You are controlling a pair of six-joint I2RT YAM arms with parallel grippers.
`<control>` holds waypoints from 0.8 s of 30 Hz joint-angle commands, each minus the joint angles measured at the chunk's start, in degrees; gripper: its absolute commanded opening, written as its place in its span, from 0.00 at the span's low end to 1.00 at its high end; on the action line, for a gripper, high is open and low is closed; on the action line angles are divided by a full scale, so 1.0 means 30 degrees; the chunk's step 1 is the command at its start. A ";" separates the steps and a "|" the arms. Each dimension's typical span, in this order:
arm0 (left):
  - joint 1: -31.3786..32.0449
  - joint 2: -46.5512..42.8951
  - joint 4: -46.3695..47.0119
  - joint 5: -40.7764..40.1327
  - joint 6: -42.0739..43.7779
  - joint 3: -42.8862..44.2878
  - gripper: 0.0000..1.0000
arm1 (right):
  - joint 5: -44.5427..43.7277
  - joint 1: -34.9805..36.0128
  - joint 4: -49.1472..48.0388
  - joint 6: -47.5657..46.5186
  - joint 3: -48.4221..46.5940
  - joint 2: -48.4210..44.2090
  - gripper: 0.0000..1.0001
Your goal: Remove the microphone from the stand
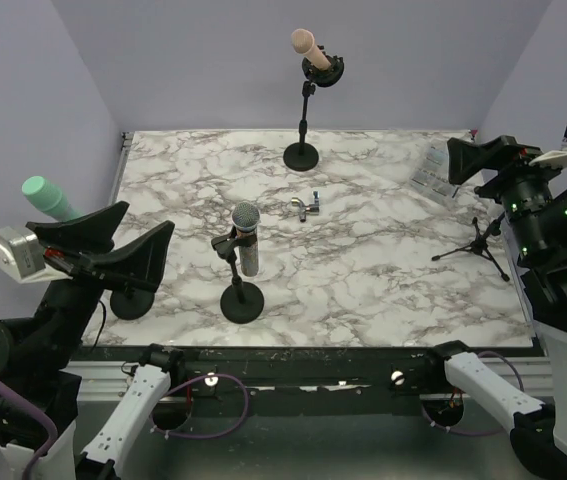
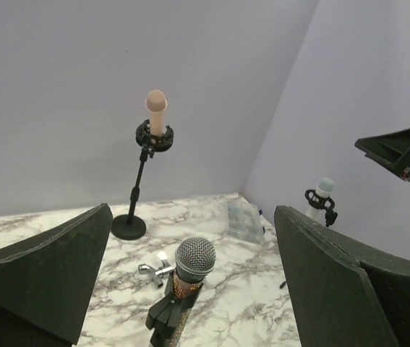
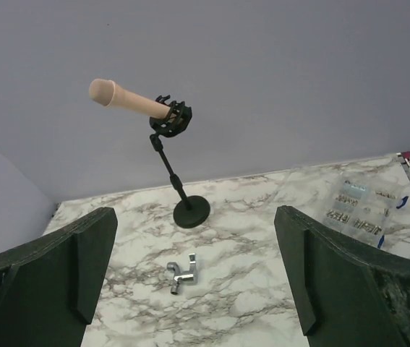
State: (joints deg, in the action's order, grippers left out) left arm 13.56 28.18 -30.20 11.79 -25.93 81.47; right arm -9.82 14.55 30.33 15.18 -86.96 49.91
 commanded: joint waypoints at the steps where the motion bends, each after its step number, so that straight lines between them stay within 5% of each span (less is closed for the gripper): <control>1: -0.0089 0.0589 -0.1075 0.1147 0.0178 -0.0303 0.99 | 0.0299 -0.0075 0.0440 0.0152 0.0465 -0.0042 1.00; 10: -0.0090 0.0546 -0.1640 0.2463 0.0177 -0.2282 0.99 | 0.3094 -0.0081 -0.1540 0.0401 0.2531 -0.0589 1.00; 24: -0.0098 -0.0766 -0.2500 0.3414 -0.0085 -0.5440 0.99 | 1.4537 -0.0049 -0.4649 0.2311 0.4551 0.2417 1.00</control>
State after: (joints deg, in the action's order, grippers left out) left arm 13.56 27.97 -36.60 19.31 -25.80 66.89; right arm 17.17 14.55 22.39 19.73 -75.05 54.89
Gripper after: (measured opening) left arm 0.981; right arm 0.998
